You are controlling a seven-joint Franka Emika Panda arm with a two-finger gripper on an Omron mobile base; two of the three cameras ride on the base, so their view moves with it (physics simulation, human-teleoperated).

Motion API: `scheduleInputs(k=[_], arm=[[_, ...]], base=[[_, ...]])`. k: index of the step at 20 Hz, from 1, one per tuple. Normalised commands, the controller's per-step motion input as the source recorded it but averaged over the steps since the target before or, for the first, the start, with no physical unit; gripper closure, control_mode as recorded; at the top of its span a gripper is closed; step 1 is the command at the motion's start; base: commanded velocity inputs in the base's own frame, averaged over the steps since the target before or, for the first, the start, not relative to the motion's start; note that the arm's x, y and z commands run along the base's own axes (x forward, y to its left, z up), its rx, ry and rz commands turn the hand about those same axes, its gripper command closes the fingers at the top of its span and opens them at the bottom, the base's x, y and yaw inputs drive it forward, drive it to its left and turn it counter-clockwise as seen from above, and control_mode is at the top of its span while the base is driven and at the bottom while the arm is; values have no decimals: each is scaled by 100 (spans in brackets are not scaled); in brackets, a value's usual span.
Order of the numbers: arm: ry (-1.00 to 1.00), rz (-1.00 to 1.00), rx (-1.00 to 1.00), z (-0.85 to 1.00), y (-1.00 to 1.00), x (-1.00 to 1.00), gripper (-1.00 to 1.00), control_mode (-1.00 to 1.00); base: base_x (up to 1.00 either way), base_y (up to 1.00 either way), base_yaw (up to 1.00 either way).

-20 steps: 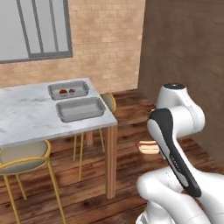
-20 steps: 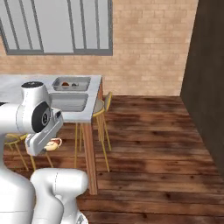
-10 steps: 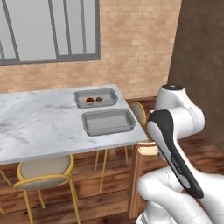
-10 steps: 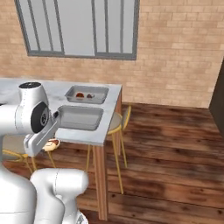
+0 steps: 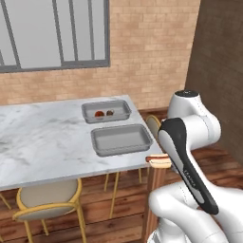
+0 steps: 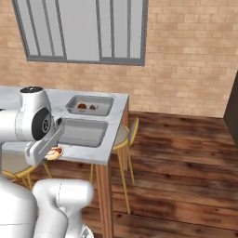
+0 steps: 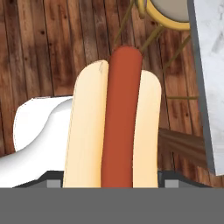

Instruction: Place the cold items (tomato and mushroom) from the fridge in one tupperware on the dining counter. Place the warm items (kebab skewer and hot dog) in the stove area in another tupperware.

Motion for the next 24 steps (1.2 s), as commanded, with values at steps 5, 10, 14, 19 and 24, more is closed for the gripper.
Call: scheduleInputs(k=[5, 10, 14, 19, 24], arm=[[0, 0, 0, 0, 0, 0, 100, 100], [0, 0, 0, 0, 0, 0, 100, 100], [0, 0, 0, 0, 0, 0, 100, 100], [0, 0, 0, 0, 0, 0, 100, 100], [0, 0, 0, 0, 0, 0, 100, 100]], base=[[49, 32, -3], [54, 32, -3], [30, 28, -6], [30, 20, -4], [49, 23, -1]])
